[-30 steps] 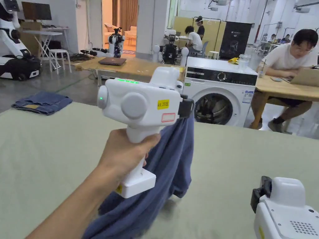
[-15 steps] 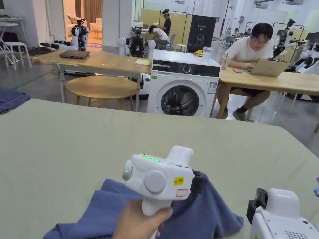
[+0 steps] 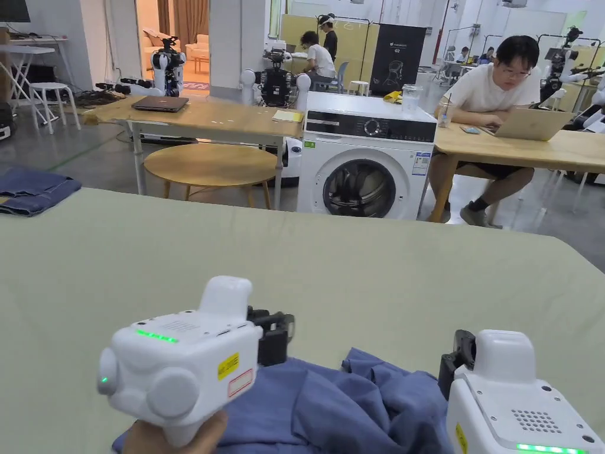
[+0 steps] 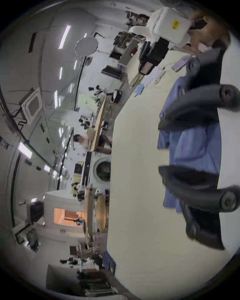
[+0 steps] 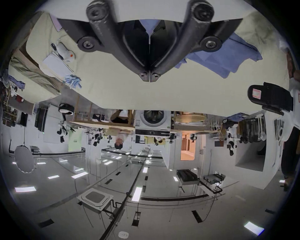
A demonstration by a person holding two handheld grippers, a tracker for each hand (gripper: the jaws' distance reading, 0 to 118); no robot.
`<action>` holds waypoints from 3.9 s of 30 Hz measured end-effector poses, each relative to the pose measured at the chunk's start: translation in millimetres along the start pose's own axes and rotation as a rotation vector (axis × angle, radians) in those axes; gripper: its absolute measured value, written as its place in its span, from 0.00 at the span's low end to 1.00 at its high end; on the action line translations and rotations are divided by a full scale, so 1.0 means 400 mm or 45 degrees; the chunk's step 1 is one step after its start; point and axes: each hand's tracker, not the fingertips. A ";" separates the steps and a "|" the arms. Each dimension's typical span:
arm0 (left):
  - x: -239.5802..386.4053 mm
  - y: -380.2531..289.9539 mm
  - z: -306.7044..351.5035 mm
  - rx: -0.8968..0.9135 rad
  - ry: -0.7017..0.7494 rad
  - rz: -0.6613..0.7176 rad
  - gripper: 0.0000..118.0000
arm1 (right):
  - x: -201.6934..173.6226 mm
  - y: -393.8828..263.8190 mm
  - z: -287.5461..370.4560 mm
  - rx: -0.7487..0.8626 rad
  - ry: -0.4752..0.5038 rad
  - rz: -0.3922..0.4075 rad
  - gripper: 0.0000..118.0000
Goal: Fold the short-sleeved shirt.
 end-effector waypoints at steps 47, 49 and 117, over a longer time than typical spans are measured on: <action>-0.087 -0.045 -0.429 -0.500 0.169 0.040 0.02 | 0.206 -0.064 -0.165 -0.381 -0.086 -0.067 0.00; -0.078 -0.039 -0.355 -0.416 0.185 0.023 0.02 | 0.229 -0.053 -0.194 -0.451 -0.102 -0.056 0.00; -0.355 0.683 0.149 0.127 0.675 -0.003 0.02 | 0.185 0.745 -0.452 0.047 -0.175 0.050 0.02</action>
